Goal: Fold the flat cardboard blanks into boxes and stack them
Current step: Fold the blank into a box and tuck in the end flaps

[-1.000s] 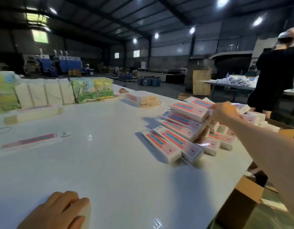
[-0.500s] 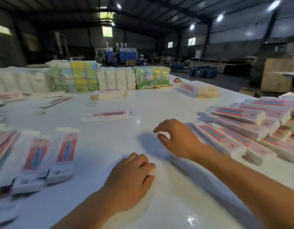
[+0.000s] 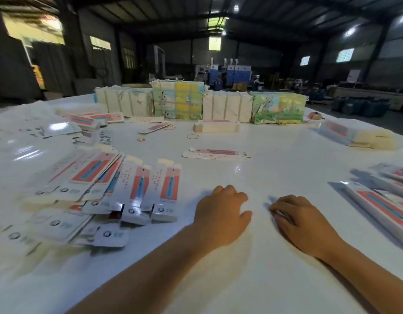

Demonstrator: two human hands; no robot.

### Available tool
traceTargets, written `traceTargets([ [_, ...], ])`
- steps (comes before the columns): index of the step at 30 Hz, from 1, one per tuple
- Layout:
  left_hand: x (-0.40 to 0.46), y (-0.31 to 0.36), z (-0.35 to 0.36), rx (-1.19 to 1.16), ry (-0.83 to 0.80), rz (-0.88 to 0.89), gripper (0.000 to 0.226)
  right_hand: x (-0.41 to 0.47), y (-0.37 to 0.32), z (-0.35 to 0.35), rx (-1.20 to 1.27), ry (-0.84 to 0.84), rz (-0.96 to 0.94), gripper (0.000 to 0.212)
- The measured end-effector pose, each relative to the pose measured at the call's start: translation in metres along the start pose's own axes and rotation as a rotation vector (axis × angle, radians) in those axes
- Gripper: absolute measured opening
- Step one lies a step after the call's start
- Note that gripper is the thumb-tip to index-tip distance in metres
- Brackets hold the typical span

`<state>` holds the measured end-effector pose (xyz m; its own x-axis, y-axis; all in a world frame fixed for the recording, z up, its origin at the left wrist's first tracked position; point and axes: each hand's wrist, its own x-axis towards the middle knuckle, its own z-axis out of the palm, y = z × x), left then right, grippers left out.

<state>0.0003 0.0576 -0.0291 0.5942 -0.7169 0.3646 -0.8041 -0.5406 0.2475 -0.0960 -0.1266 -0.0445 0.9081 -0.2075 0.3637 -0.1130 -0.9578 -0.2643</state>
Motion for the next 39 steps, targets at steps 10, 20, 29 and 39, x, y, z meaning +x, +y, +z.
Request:
traceTargets([
  [10, 0.038, -0.122, -0.062, 0.306, -0.389, -0.639, 0.043, -0.002, -0.003, -0.003, 0.015, -0.009, -0.008, 0.021],
  [20, 0.062, -0.105, -0.045, 0.319, -0.48, -0.588, 0.033, -0.001, -0.004, -0.003, 0.026, -0.004, 0.004, 0.021],
  [29, 0.051, -0.097, -0.066, 0.048, -0.361, -0.668, 0.086, -0.001, -0.003, -0.003, 0.06, 0.015, 0.002, 0.021],
  [39, -0.012, 0.013, -0.003, 0.234, -0.011, 0.069, 0.068, -0.002, -0.003, -0.004, 0.013, -0.003, 0.023, 0.017],
])
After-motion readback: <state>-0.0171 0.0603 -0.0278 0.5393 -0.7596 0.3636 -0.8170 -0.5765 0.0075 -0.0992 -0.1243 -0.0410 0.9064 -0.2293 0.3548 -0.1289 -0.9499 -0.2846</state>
